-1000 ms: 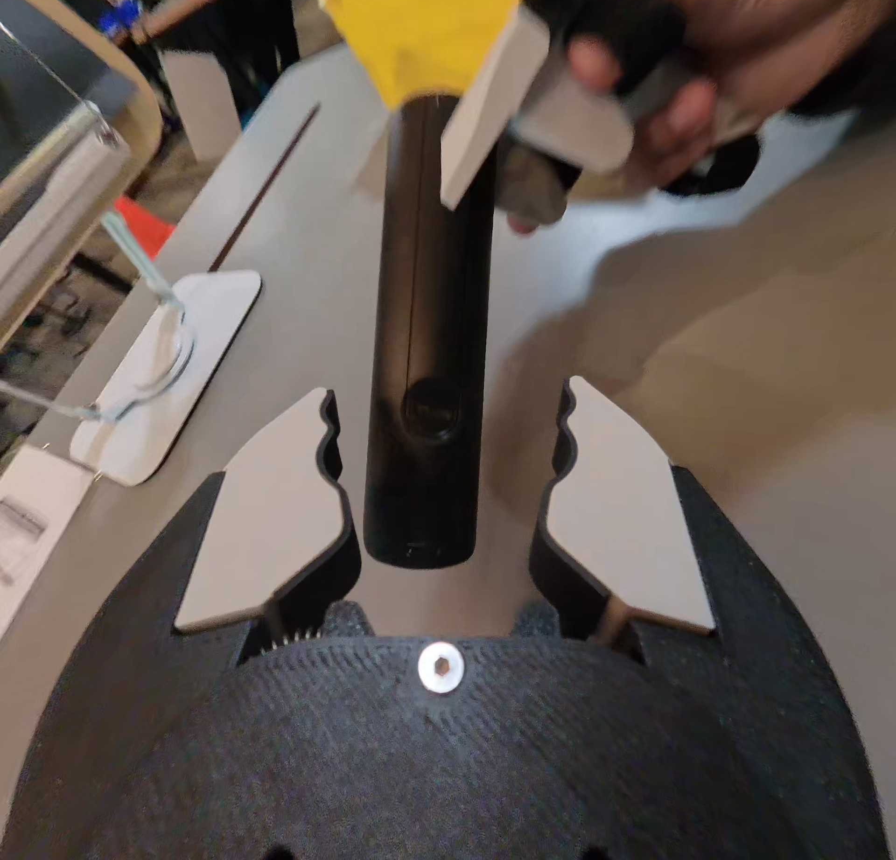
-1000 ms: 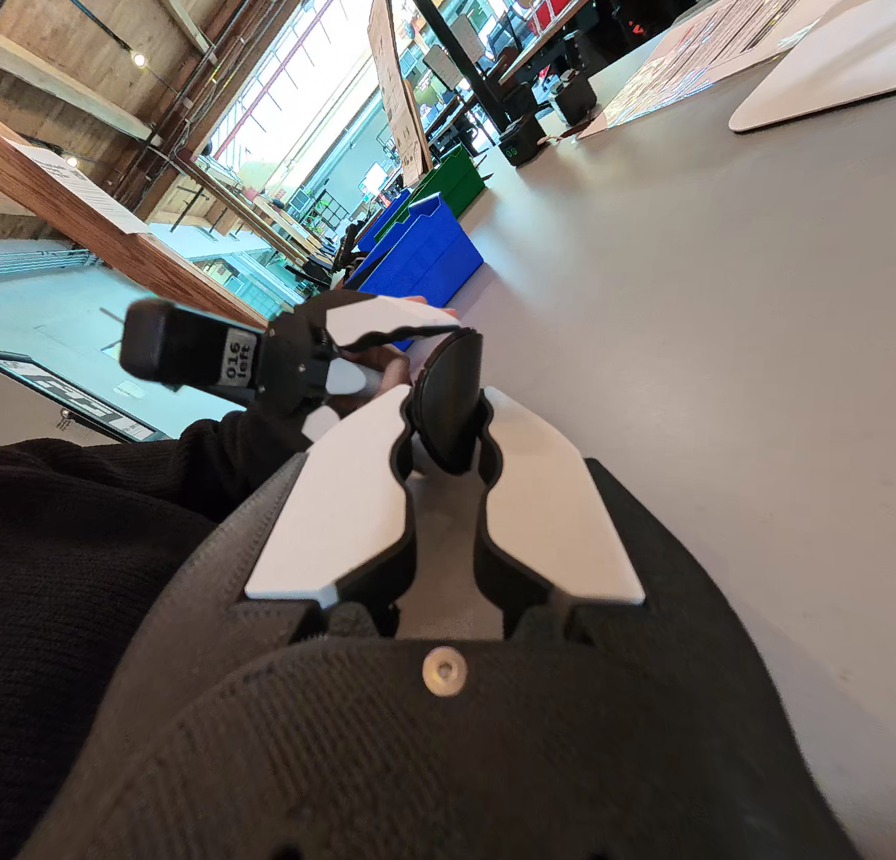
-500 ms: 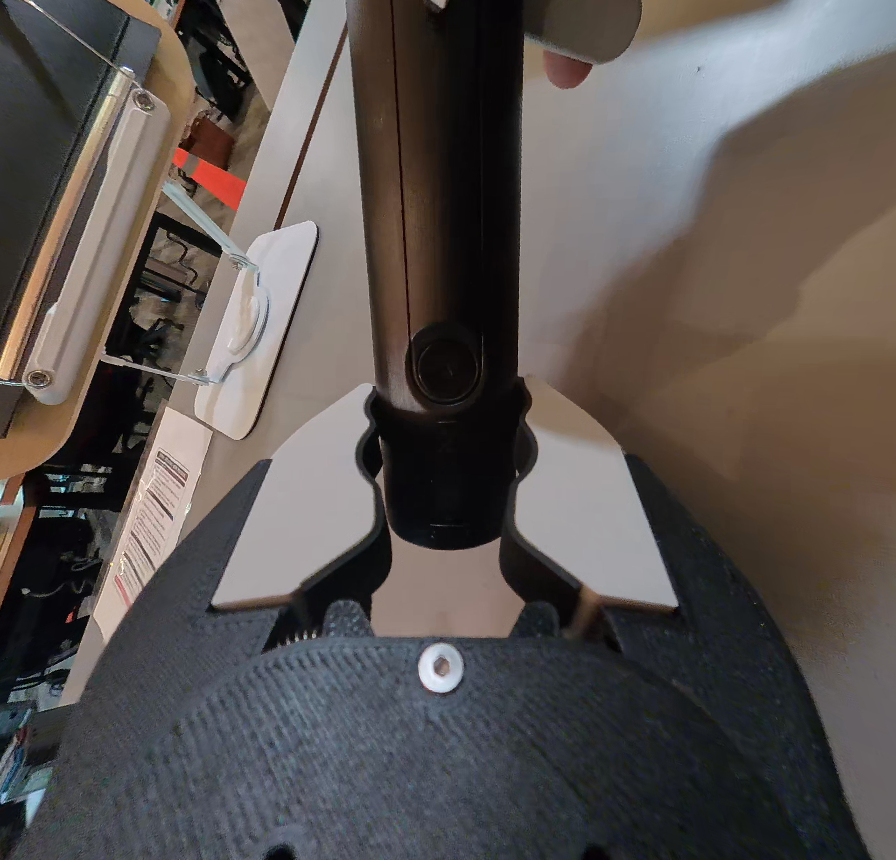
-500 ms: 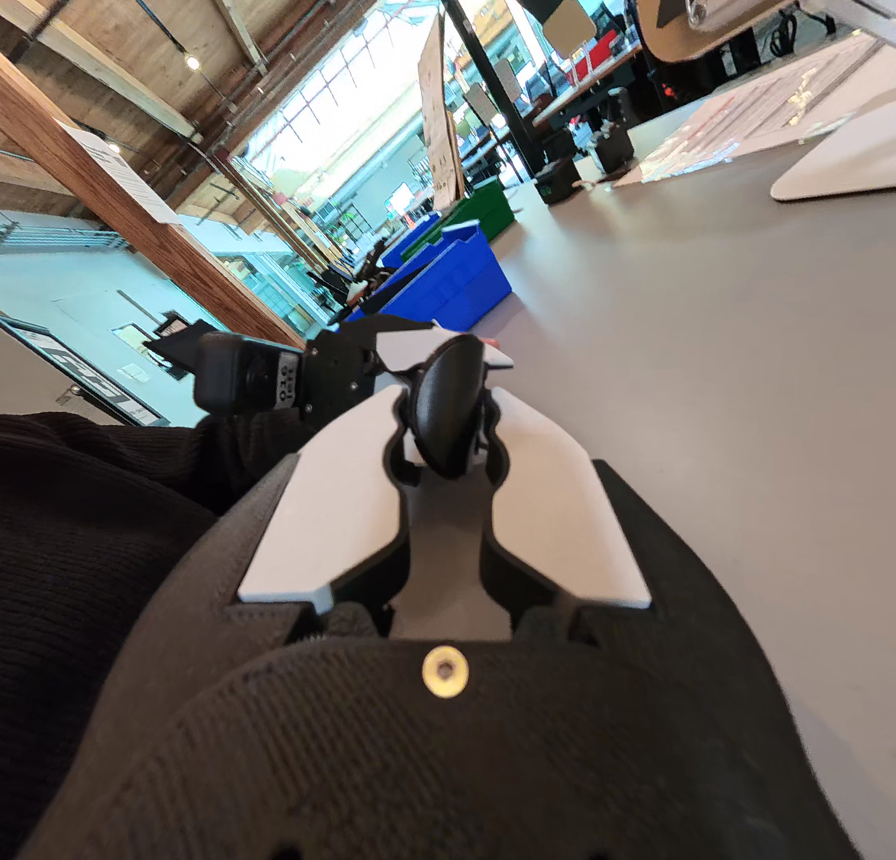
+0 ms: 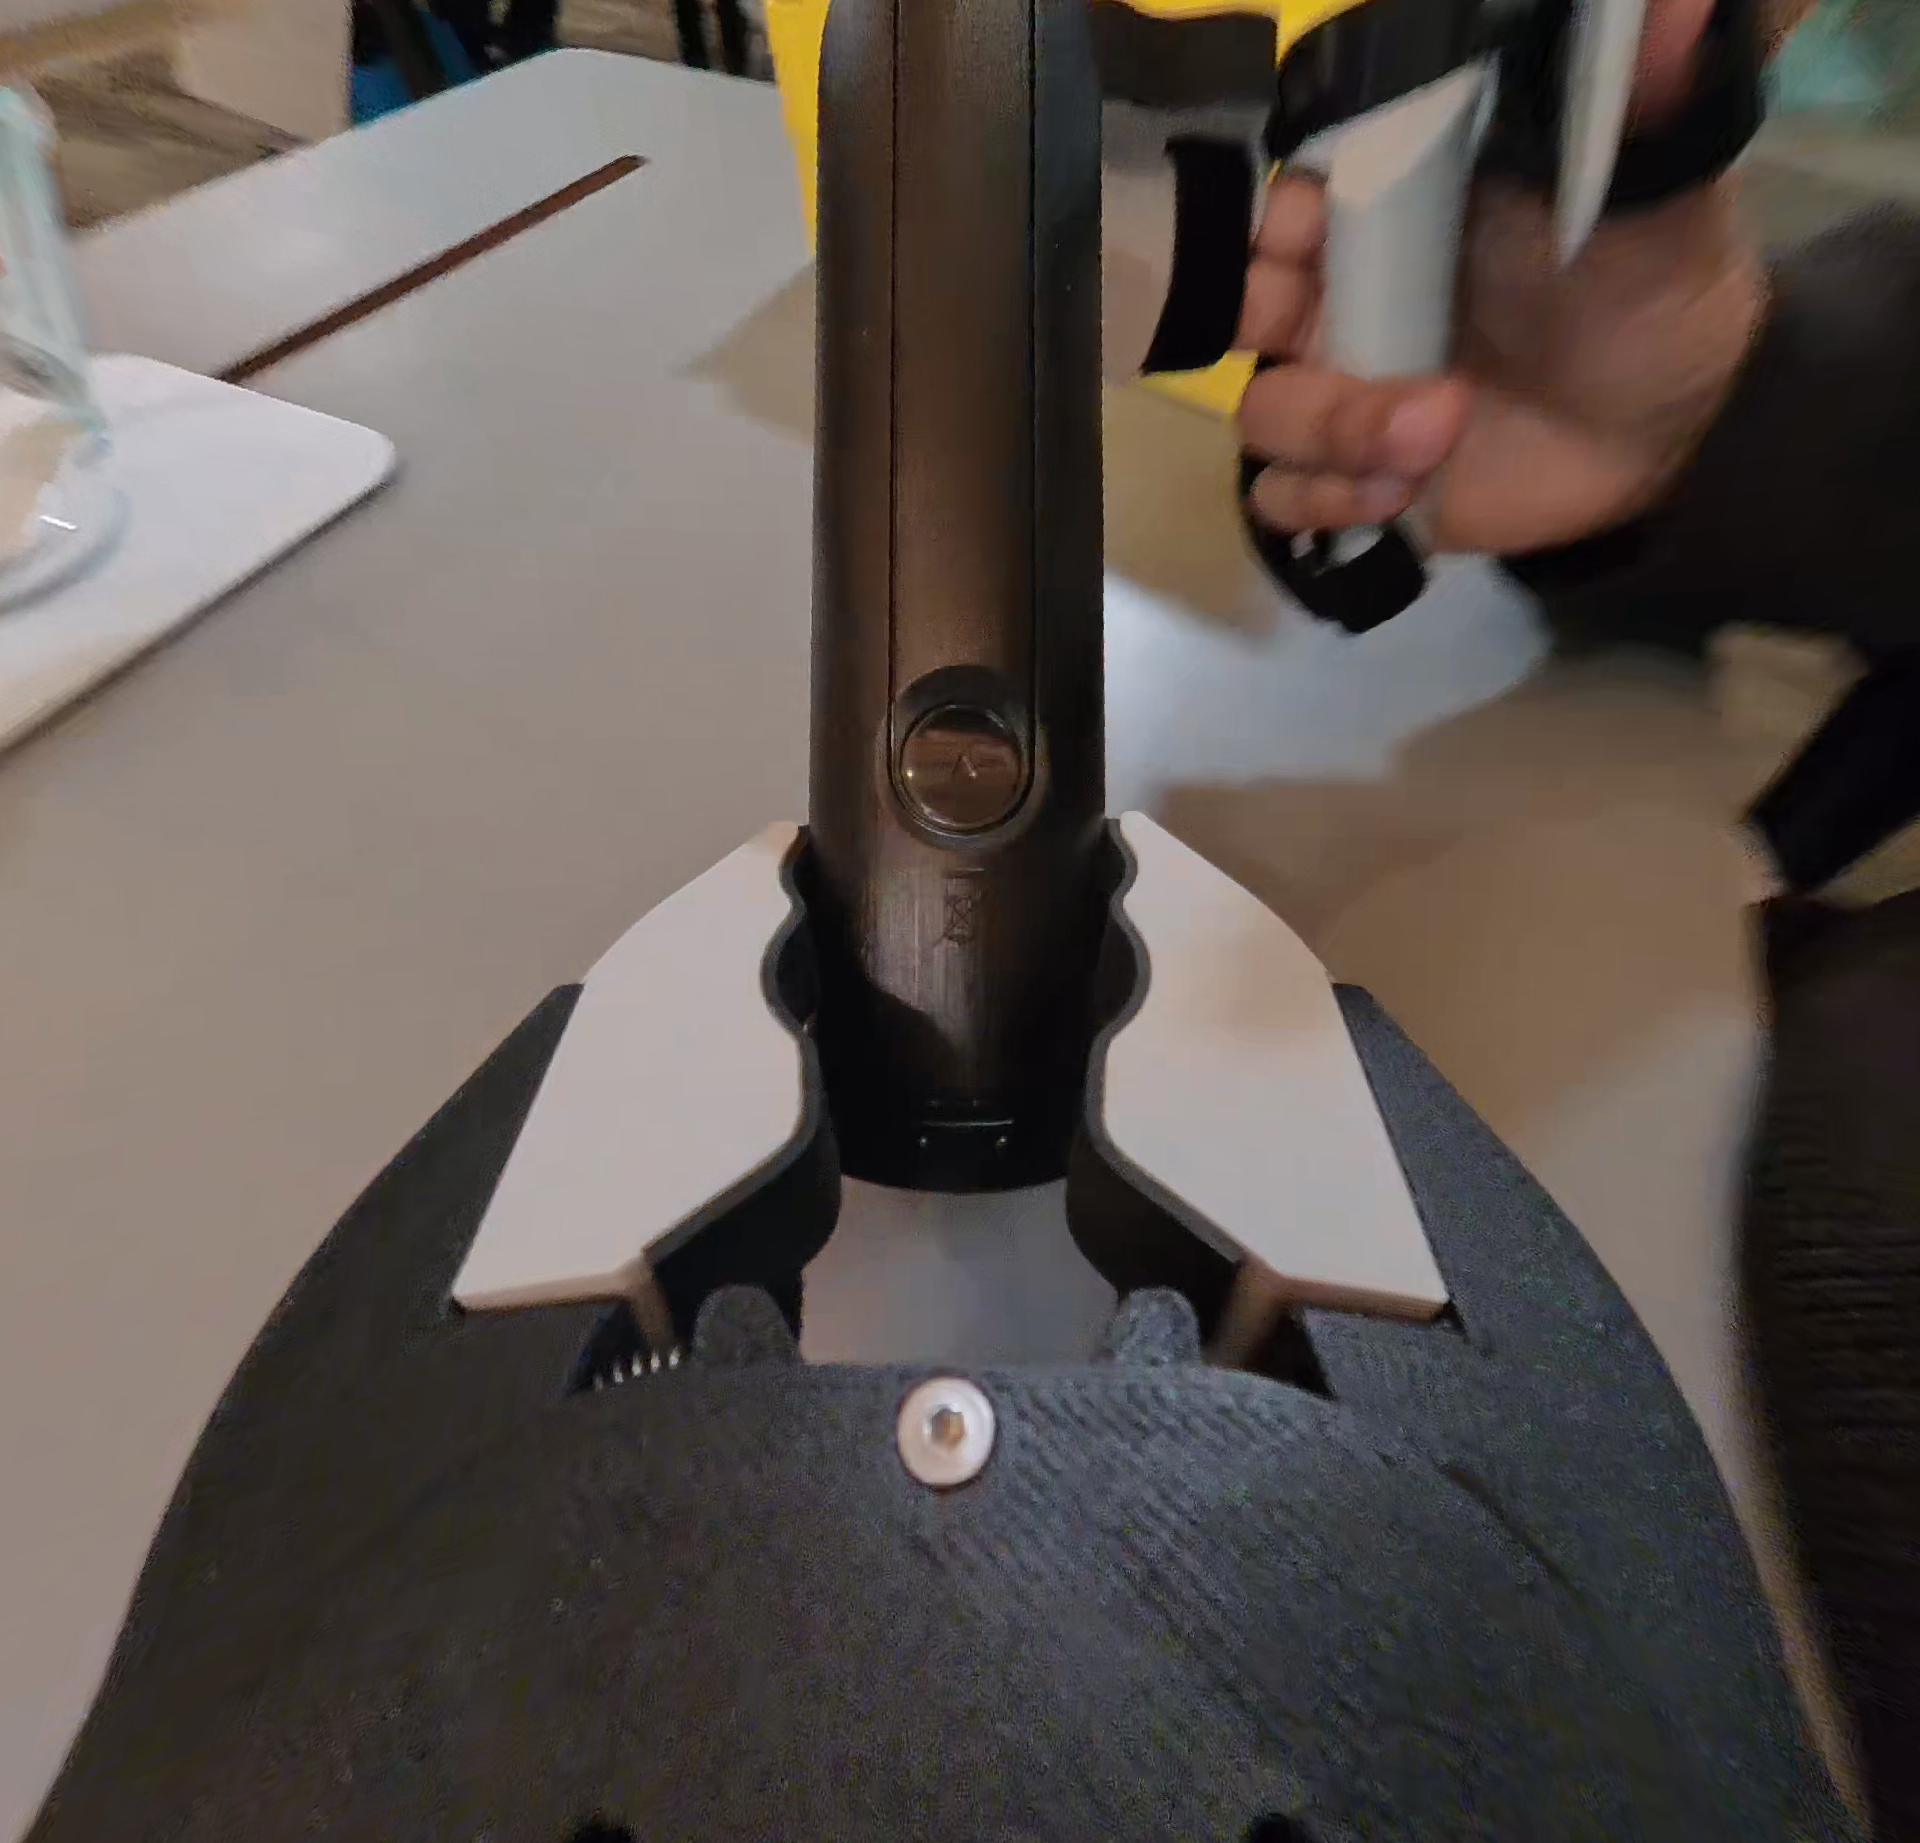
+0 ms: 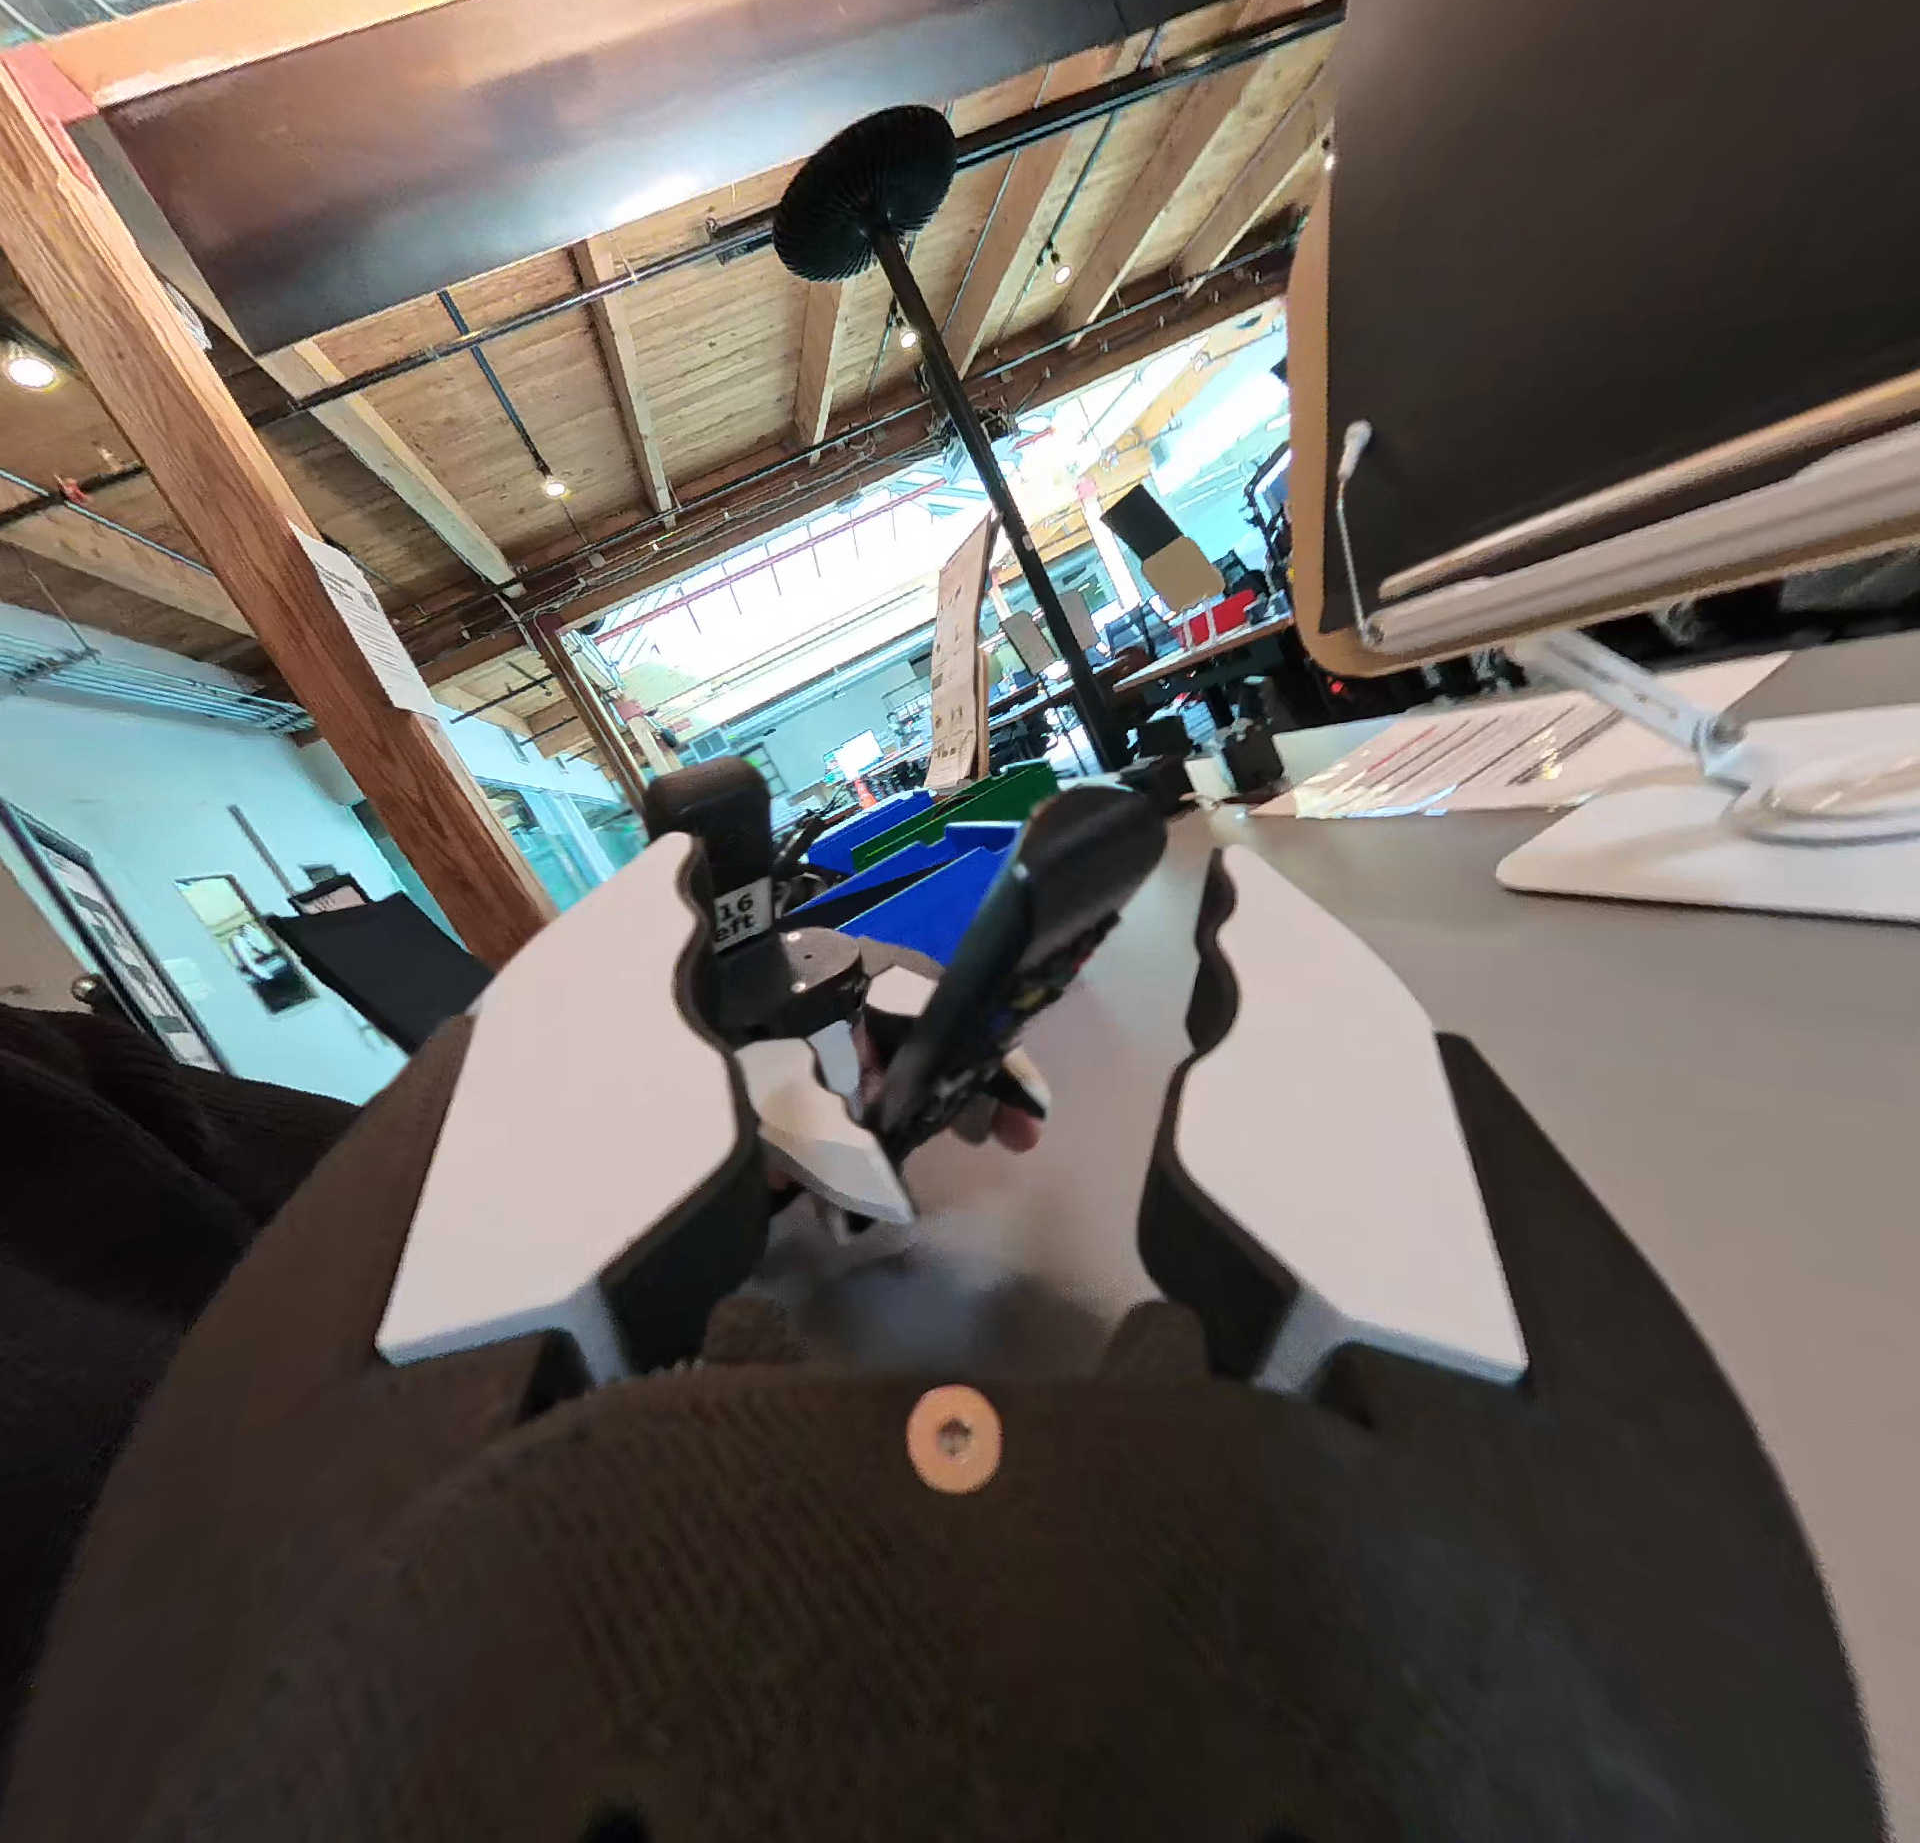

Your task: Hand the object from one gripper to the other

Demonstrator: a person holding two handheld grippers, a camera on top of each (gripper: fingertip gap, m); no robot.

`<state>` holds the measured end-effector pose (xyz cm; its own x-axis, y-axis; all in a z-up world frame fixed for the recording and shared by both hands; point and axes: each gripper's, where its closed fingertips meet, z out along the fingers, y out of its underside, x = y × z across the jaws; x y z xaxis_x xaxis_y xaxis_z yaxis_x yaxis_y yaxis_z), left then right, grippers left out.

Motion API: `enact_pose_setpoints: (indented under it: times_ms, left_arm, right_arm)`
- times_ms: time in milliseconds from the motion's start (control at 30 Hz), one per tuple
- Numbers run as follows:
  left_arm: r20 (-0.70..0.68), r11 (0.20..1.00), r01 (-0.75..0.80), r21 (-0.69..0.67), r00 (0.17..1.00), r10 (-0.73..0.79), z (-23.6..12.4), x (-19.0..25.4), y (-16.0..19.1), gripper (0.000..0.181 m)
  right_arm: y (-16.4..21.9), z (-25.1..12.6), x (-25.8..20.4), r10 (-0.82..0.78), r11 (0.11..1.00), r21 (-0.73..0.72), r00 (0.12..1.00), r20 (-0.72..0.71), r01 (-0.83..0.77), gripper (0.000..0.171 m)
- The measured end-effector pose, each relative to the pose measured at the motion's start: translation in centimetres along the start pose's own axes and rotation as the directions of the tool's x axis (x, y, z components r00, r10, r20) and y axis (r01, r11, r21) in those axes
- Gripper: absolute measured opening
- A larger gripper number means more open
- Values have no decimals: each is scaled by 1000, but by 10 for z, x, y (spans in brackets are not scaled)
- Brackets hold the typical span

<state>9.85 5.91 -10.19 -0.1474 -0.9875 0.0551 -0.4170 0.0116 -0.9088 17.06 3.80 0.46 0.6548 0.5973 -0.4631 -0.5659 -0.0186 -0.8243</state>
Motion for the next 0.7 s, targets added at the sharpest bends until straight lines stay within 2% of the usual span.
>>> enact_pose_setpoints:
  times_ms: [100, 167, 233, 400, 567, 633, 700]
  left_arm:
    - [-239, 961, 261, 94, 943, -233, -6, 18, -17, 52]
    - [-400, 895, 433, 110, 843, -359, -12, 29, -30, 52]
    - [-522, 843, 530, 90, 746, -413, -17, 39, -36, 52]
    - [-761, 787, 617, 26, 523, -385, -32, 76, -50, 52]
    - [-859, 773, 631, -62, 360, -363, -38, 108, -52, 52]
    - [-874, 782, 614, -107, 318, -369, -37, 120, -47, 53]
    - [-886, 781, 608, -143, 272, -374, -37, 128, -44, 54]
  right_arm:
    - [-8, -3, -3, -76, 997, 29, 997, 6, 76, 89]
    - [-13, -4, -7, -88, 995, 49, 996, 28, 86, 87]
    - [-14, -5, -11, -75, 996, 57, 995, 62, 71, 83]
    - [-4, -1, -29, -20, 1000, 28, 982, 186, 15, 77]
    - [-4, 0, -59, 71, 996, 34, 935, 347, -88, 76]
    - [-7, -2, -70, 114, 989, 35, 903, 415, -141, 68]
    - [-12, -7, -80, 166, 979, 20, 854, 494, -201, 46]
